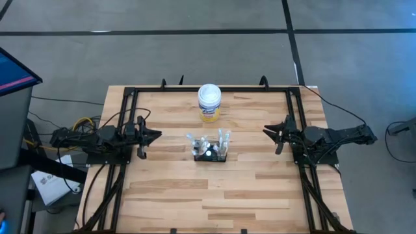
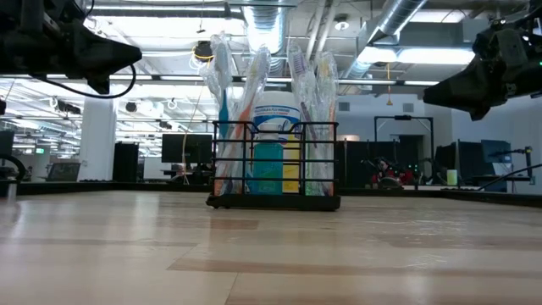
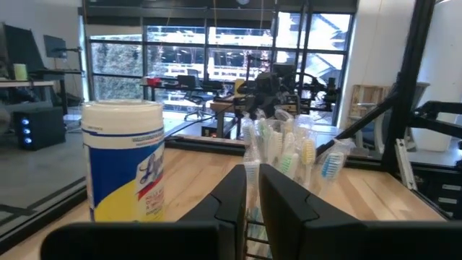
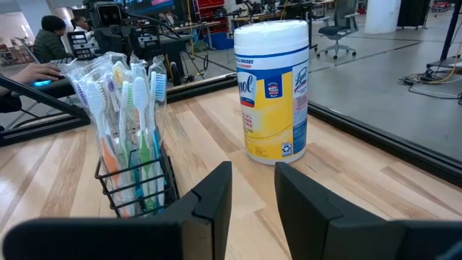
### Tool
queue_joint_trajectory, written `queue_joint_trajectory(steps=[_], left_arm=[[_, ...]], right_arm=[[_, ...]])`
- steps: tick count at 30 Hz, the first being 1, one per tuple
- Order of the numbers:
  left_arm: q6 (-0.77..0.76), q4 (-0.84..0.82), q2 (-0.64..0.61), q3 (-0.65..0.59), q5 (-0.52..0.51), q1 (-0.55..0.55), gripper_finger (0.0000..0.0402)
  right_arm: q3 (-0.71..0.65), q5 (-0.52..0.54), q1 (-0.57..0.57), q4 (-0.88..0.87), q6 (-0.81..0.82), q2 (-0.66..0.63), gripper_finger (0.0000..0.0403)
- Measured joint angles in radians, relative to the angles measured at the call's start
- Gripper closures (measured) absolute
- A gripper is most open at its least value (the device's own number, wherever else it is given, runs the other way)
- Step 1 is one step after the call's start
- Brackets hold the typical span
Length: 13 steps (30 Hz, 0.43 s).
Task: Pick & Place toothbrushing station
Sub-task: Return to Home Position
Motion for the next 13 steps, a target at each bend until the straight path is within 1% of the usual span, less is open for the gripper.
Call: queue_joint_trajectory(steps=[8, 13], left_arm=[[0.000, 0.001, 0.000, 0.000, -0.004, 0.089, 0.0366], [0.000, 0.001, 0.000, 0.000, -0.004, 0.121, 0.0366]], right_arm=[[0.000, 0.000, 0.000, 0.000, 0.000, 0.000, 0.0305], [0.000, 0.000, 0.000, 0.000, 0.000, 0.000, 0.0305]])
